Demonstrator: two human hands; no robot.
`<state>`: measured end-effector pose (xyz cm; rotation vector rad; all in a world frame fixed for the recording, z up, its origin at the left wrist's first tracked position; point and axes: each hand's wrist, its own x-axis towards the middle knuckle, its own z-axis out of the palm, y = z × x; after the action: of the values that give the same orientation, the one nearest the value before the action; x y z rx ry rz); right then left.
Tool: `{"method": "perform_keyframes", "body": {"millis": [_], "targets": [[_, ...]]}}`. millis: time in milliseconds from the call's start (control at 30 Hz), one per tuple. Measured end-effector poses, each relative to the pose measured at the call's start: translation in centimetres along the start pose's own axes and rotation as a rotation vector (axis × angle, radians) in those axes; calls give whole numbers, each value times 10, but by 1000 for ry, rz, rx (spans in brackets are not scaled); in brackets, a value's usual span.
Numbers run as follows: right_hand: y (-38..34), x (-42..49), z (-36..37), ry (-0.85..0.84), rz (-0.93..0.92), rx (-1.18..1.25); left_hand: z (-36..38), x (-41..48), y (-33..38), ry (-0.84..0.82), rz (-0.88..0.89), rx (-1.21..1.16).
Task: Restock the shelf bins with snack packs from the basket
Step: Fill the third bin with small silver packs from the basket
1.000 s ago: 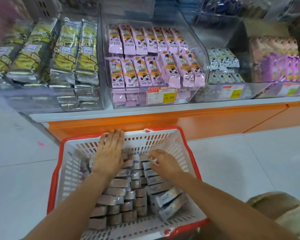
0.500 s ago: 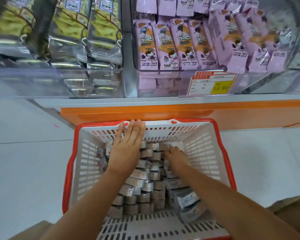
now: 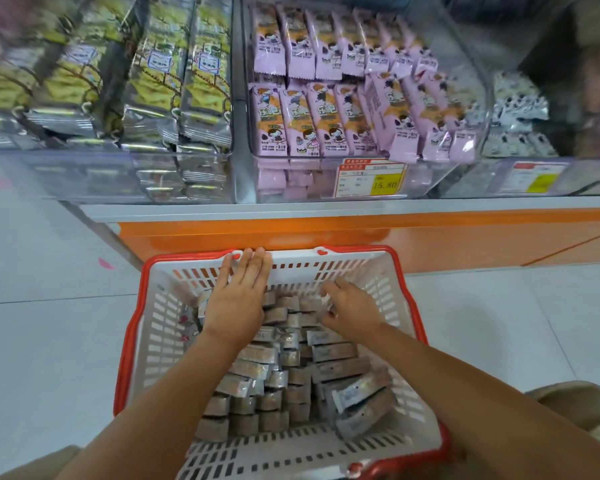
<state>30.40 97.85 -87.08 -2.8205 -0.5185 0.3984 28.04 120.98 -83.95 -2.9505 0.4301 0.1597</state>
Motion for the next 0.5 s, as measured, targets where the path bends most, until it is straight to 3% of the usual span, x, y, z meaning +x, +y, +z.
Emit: {"method": "perform_keyframes", "body": {"millis": [67,233,367,500], "targets": [[-2,-11,-24,82,-50,133,-14,-2,0,10,19,1],[-5,-53,-101,310,-76,407,-64,-8,18,314,88,-95],[0,-97,-169,555,-86,458,-115,-5,40,554,135,-197],[13,-132,-228,833,-62,516,-154,6,55,682,159,-200]]}}
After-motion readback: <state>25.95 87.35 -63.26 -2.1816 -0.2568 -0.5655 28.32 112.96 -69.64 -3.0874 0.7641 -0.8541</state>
